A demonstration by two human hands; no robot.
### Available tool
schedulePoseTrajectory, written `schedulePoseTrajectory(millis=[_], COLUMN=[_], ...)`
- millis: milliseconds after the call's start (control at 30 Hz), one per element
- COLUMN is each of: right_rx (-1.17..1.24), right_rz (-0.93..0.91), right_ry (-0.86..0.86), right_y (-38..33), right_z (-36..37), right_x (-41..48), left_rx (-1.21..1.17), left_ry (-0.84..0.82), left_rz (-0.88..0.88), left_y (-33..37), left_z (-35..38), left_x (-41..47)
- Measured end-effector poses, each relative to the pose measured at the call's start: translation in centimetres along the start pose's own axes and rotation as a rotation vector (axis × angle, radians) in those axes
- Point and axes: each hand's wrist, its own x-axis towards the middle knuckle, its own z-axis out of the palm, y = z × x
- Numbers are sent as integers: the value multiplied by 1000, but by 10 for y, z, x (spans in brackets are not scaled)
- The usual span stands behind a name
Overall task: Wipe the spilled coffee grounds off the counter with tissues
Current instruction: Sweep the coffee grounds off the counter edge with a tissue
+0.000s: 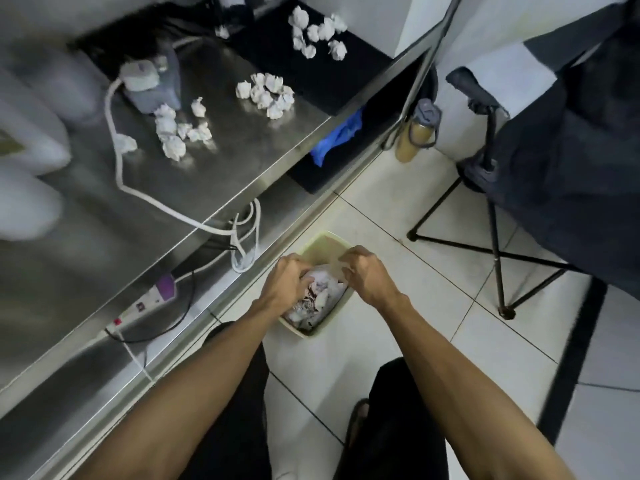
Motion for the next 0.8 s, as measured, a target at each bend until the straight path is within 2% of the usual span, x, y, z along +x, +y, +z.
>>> schedulePoseTrajectory(millis=[133,233,400,633,800], right_rx=[0,14,75,100,92], right_rz=[-10,-39,-92,-294,-449], right_ry=[79,149,208,333,364], right_y=[-26,-60,-120,-191,-242], right_z=[-56,-115,-224,-355,-403], right_x=[-20,-40,-67,-77,-50], left_rx=[-5,-20,-17,-49,-164], left_ry=[166,192,338,531,702], left_rz=[0,21,98,174,186], left_y=[47,98,196,297,321], left_z=[-48,-96,-179,-274,-336], left_x=[-31,-61,-110,-157,-170])
